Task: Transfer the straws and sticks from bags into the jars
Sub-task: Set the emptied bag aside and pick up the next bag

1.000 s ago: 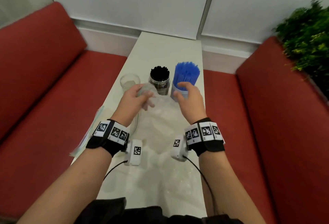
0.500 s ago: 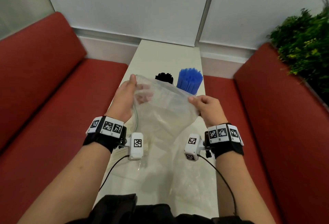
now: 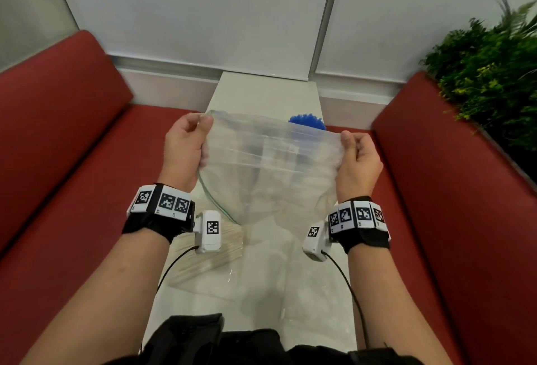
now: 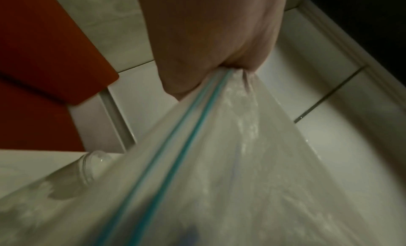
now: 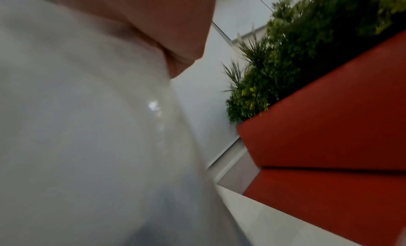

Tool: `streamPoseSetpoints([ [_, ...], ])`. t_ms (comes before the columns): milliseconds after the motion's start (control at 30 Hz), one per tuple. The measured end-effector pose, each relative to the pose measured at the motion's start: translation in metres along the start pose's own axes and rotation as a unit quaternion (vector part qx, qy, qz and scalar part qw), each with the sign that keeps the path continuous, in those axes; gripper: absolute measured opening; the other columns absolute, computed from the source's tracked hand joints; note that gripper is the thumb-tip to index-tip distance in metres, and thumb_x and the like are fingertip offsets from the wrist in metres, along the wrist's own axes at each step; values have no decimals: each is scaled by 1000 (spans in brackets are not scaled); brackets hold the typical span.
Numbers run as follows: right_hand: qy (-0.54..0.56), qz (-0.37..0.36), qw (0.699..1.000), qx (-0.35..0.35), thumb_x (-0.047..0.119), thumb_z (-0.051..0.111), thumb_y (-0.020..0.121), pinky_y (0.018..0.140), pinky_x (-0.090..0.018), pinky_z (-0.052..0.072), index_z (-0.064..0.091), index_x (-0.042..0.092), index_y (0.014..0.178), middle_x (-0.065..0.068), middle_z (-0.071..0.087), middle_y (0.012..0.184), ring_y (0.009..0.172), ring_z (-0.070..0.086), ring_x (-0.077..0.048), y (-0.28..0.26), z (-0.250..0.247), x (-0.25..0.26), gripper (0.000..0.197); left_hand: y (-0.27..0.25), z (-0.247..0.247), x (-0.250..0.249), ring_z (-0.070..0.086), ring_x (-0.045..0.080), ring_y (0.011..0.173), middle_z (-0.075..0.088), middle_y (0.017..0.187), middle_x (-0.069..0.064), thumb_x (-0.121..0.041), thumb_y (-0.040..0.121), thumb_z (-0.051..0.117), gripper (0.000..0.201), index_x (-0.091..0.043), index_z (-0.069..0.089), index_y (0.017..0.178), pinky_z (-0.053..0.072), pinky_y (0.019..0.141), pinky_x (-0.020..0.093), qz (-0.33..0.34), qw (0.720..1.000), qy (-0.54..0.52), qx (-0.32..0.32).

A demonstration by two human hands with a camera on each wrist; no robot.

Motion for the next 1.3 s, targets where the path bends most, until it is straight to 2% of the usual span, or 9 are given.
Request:
streamPoseSetpoints([
  [167, 18, 58, 996, -60, 31, 56, 102, 44, -12, 32, 55, 16, 71, 17, 46, 44, 42, 40, 3, 15, -8, -4, 35, -11, 26, 12, 64, 12, 75, 68, 91, 1, -65, 95, 49, 54, -19, 76, 109, 55, 69, 27, -165, 953, -126, 221],
  [300, 37, 195, 978, -68, 39, 48, 105, 54, -20, 40, 63, 8, 85, 9, 52, 66, 52, 48, 3, 20, -10, -31, 40, -45, 46, 34, 66, 30, 114, 61, 136, 19, -29, 100, 56, 36, -5, 66, 124, 52, 102, 48, -198, 893, -4, 405],
  [400, 35, 321, 945, 56, 72, 35, 95, 82, -34, 56, 53, 10, 136, -5, 65, 117, 102, 66, -20, 12, -1, -52, 76, -40, 45, 43, 75, 31, 84, 72, 108, 20, -21, 94, 64, 16, -7, 71, 99, 64, 76, 40, -239, 930, -20, 279],
  [500, 45, 414, 878, 235, 98, 43, 57, 79, -52, 61, 48, 28, 134, -10, 65, 124, 101, 71, -34, -25, 15, -71, 103, -25, 34, 39, 77, 25, 74, 77, 92, 15, -16, 103, 53, 20, -3, 67, 98, 62, 58, 28, -258, 949, -107, 147],
  [600, 87, 448, 809, 370, 77, 67, 71, 77, -43, 62, 62, 25, 123, -13, 70, 118, 95, 74, -33, -65, 32, -84, 75, -19, 24, 38, 77, 26, 78, 77, 90, 17, -19, 105, 51, 25, -1, 67, 98, 61, 60, 26, -276, 948, -141, 75],
  [800, 146, 362, 889, 239, 18, 56, 103, 53, -21, 54, 62, 3, 101, -10, 68, 82, 55, 66, -11, -48, 48, -68, 16, -31, 32, 34, 60, 21, 126, 58, 139, 8, -77, 74, 59, 94, -10, 50, 140, 48, 103, 35, -273, 937, -92, 195],
  [933, 144, 379, 894, 193, 17, 59, 101, 42, -21, 47, 51, 4, 116, -9, 65, 64, 45, 57, -10, -53, 60, -56, 22, -49, 47, 36, 64, 17, 121, 72, 118, 4, -38, 91, 73, 46, -14, 57, 127, 45, 89, 28, -193, 931, 127, 283],
  [1133, 76, 308, 931, 179, 17, 73, 91, 41, -21, 39, 23, 37, 151, -5, 54, 68, 38, 41, -7, -44, 52, -48, 81, -26, 22, 31, 72, 24, 73, 71, 90, 16, -5, 92, 67, 18, -4, 65, 110, 56, 80, 42, -69, 986, 148, 38],
  [1300, 261, 288, 897, 210, 19, 68, 96, 41, -19, 35, 67, 9, 112, 1, 54, 62, 43, 41, -7, -28, 43, -40, 19, -10, 1, 25, 63, 8, 59, 70, 77, 2, -9, 96, 63, 9, -4, 66, 103, 53, 60, 25, -32, 991, 131, -21],
])
Point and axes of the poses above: each hand's wrist, its own y-axis towards the middle knuckle, its own z-axis out of the palm, x = y × z, the point moved 6 cm from there along y, towards the middle knuckle
